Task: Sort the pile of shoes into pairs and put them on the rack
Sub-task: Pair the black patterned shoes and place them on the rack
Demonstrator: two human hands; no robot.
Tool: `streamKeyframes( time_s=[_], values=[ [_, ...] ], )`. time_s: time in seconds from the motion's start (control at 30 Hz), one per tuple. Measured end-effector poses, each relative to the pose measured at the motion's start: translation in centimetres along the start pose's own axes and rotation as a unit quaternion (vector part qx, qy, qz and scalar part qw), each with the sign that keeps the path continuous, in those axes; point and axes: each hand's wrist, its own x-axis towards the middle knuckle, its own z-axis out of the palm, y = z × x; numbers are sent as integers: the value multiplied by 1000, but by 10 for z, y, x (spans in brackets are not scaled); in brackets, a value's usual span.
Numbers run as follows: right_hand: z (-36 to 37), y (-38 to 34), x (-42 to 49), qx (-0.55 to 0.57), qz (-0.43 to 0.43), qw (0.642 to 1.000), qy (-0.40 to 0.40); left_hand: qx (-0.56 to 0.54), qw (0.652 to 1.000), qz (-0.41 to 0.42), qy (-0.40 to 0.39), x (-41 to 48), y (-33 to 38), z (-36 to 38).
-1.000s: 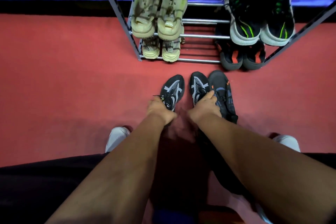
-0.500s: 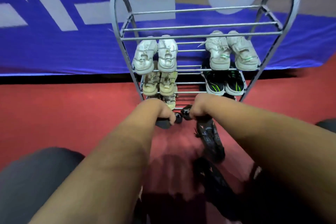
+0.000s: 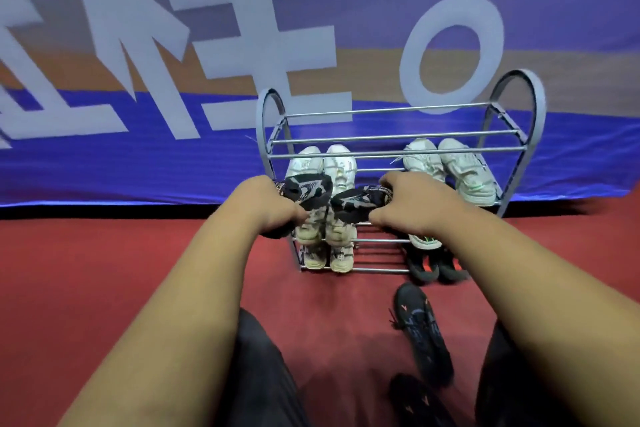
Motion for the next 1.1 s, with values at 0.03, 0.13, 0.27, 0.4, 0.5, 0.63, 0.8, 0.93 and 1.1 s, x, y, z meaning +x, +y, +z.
streamKeyframes(
  time_s=[0.03, 0.13, 0.27, 0.4, 0.5, 0.63, 0.8, 0.93, 1.1],
  values=[
    [-3, -4, -1, 9, -13, 1000, 17, -13, 1000, 0, 23, -3, -4, -1],
    [-7, -10, -3, 49, -34, 996, 65, -55, 995, 9, 80, -8, -8, -8],
    [-7, -16, 4, 116, -48, 986, 112, -84, 981, 29, 173, 5, -14, -9],
    [1, -18, 24, 175, -44, 970, 165, -144, 961, 48, 231, 27, -12, -5],
    [9, -20, 44, 225, -34, 957, 182, -172, 950, 69, 252, 53, -7, -3],
    [17, -25, 74, 278, -22, 941, 192, -164, 947, 65, 267, 94, 2, 4],
    [24, -28, 125, 311, 20, 926, 213, -125, 949, 84, 278, 139, 30, 14],
    [27, -26, 167, 330, 42, 921, 205, -126, 935, 84, 321, 177, 41, 28],
    [38, -24, 199, 304, 37, 927, 216, -148, 930, 93, 325, 198, 41, 41]
  ],
)
